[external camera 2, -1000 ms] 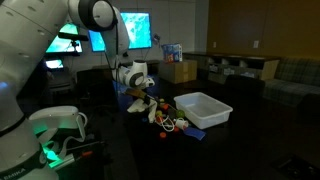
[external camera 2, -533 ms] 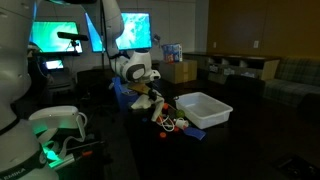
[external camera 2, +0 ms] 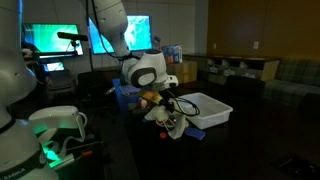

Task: Use the cloth to push the objects on the table to the left, then put it in the box

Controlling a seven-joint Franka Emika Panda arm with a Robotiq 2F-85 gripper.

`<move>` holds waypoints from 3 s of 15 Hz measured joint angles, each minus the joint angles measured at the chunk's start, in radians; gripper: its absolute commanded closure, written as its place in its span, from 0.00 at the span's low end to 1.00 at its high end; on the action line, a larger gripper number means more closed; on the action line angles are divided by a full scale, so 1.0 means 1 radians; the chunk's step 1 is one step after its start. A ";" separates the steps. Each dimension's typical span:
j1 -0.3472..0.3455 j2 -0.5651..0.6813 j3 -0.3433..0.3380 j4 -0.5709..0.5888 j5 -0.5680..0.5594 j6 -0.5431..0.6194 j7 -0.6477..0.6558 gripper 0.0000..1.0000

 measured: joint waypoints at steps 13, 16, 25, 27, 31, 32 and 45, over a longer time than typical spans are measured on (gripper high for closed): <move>0.171 0.114 -0.418 0.076 -0.146 0.051 0.119 0.99; 0.236 0.209 -0.473 0.162 -0.149 0.068 0.174 0.99; 0.333 0.448 -0.544 0.427 -0.149 0.072 0.291 0.99; 0.333 0.482 -0.547 0.472 -0.149 0.072 0.300 0.99; 0.339 0.534 -0.545 0.535 -0.149 0.072 0.306 0.99; 0.341 0.545 -0.540 0.545 -0.149 0.072 0.306 0.99; 0.415 0.581 -0.445 0.556 -0.148 0.074 0.326 0.99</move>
